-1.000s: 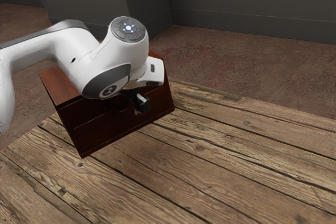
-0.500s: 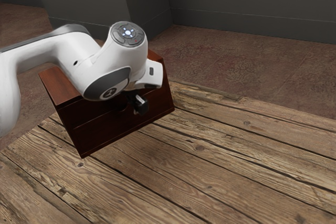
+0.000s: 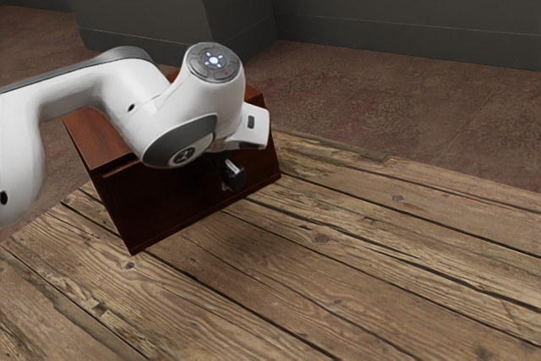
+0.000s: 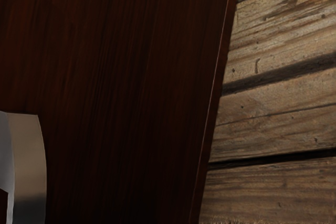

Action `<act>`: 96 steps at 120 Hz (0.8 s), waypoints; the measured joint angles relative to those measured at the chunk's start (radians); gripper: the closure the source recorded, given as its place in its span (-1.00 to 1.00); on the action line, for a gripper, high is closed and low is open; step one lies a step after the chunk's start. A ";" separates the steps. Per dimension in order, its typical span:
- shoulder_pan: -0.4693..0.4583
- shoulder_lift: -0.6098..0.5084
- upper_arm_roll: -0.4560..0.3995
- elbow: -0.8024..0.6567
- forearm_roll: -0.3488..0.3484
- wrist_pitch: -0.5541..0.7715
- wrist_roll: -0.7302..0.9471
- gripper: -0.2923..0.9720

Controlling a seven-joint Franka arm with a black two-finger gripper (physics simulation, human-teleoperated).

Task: Pull the drawer handle with one arm to open the drawer

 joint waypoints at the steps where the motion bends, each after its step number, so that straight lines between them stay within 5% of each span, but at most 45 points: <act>1: 0.000 -0.001 -0.001 -0.001 0.000 0.000 0.000 -0.54; 96: 0.006 -0.095 -0.125 -0.115 -0.006 -0.027 -0.019 -0.54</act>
